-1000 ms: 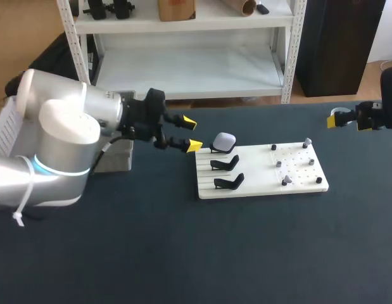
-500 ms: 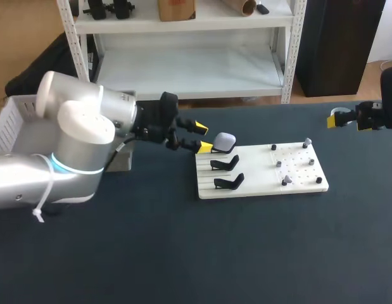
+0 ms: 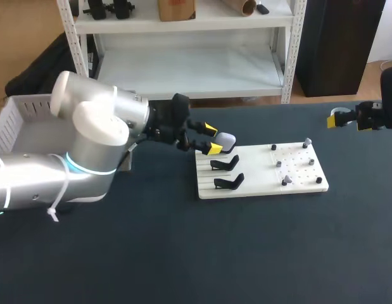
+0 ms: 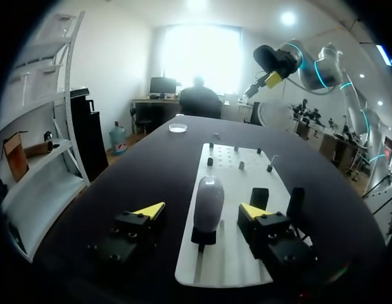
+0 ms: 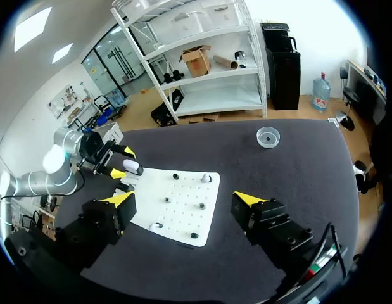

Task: Pick up each earbud case from the left stands, insert the matching earbuds, close the lid, and place the case in the box.

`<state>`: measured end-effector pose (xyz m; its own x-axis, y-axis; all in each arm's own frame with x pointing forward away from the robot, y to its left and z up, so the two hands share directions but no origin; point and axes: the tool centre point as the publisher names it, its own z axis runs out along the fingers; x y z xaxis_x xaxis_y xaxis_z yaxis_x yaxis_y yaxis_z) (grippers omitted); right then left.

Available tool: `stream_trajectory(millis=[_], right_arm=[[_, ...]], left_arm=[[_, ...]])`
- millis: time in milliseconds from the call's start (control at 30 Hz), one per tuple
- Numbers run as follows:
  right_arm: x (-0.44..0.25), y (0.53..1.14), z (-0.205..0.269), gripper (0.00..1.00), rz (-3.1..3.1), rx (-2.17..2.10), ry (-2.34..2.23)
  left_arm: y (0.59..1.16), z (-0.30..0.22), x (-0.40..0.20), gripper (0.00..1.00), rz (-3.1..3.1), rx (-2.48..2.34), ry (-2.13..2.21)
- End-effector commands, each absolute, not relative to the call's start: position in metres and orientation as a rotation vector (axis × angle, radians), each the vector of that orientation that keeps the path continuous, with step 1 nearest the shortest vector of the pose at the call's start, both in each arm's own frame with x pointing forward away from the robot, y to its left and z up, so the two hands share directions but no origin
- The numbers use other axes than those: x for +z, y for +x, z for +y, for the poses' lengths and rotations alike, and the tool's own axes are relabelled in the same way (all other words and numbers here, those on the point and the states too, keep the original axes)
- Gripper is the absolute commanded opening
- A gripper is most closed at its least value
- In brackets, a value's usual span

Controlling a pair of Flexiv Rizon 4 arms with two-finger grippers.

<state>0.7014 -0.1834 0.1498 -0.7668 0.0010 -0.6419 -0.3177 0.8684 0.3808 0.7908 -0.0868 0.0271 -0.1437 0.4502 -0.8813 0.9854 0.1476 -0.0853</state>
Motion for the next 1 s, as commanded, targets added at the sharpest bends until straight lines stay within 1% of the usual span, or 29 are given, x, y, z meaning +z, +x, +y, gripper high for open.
stream_trajectory(millis=[33,233,300,400,433,567,733,833,900,1000], right_arm=[[0.150,0.701,-0.184,1.00,2.375,0.633,-0.230],[0.150,0.701,-0.184,1.00,2.375,0.633,-0.230],[0.150,0.701,-0.184,1.00,2.375,0.633,-0.230],[0.150,0.701,-0.184,1.00,2.375,0.633,-0.230],[0.150,0.701,-0.184,1.00,2.375,0.633,-0.230],[0.150,0.701,-0.184,1.00,2.375,0.633,-0.230],[0.150,0.701,-0.184,1.00,2.375,0.633,-0.230],[0.150,0.701,-0.184,1.00,2.375,0.633,-0.230],[0.150,0.701,-0.184,1.00,2.375,0.633,-0.230],[0.150,0.701,-0.184,1.00,2.375,0.633,-0.230]], left_arm=[[0.796,-0.094,0.022,0.70,1.701,-0.946,1.390],[0.794,-0.100,0.017,0.62,1.699,-0.963,1.393],[0.794,-0.101,0.016,0.62,1.698,-0.967,1.395],[0.794,-0.104,0.013,0.57,1.699,-0.974,1.403],[0.794,-0.104,0.013,0.58,1.699,-0.975,1.405],[0.794,-0.106,0.011,0.50,1.700,-0.972,1.414],[0.794,-0.106,0.010,0.47,1.700,-0.974,1.409],[0.795,-0.107,0.010,0.42,1.701,-0.977,1.409],[0.794,-0.107,0.009,0.40,1.701,-0.978,1.409],[0.793,-0.107,0.008,0.41,1.702,-0.980,1.409]])
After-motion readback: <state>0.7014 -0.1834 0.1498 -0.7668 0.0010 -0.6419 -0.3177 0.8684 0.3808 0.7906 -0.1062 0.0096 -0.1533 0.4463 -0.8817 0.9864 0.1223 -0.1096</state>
